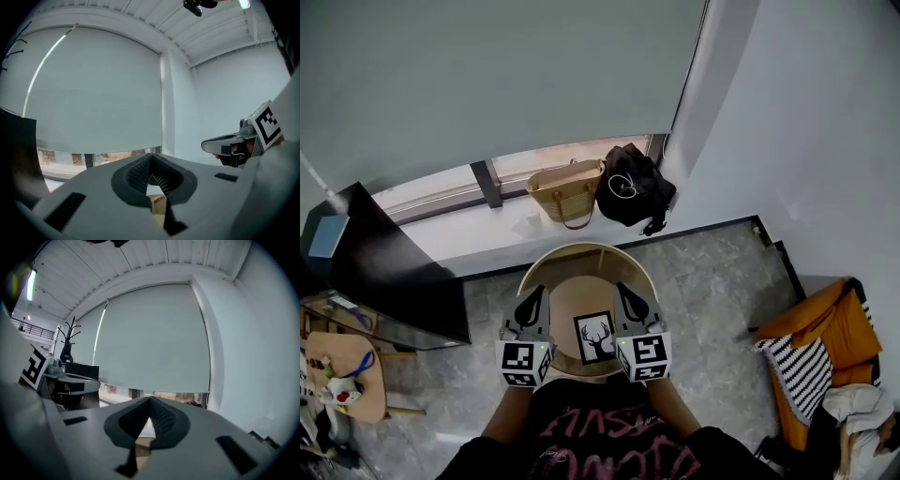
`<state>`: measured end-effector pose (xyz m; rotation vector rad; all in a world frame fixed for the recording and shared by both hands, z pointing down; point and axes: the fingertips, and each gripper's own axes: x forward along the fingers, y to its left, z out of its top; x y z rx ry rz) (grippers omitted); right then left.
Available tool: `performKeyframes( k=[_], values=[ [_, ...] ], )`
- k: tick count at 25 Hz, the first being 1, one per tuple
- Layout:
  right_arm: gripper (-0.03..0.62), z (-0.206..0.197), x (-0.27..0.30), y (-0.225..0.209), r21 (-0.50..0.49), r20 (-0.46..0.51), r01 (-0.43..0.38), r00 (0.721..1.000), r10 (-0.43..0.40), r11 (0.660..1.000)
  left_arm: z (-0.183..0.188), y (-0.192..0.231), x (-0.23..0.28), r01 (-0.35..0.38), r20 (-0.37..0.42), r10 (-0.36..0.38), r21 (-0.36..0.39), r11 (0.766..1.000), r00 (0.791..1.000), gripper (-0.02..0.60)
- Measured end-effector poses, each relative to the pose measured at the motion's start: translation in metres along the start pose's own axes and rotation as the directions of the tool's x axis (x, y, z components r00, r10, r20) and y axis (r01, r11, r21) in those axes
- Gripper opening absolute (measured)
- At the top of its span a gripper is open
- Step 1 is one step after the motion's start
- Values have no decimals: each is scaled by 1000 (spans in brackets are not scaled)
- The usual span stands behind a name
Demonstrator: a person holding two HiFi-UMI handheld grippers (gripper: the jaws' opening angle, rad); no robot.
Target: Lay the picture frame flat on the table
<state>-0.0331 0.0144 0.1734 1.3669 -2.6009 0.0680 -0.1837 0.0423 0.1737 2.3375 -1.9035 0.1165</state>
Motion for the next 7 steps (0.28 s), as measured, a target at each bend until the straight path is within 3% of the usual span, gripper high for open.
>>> performKeyframes(
  k=[7],
  values=[
    [20, -2, -1, 17, -14, -3, -16, 1000, 15, 1000, -1, 8, -11, 0, -1, 0, 9, 1000, 1000, 12]
  ],
)
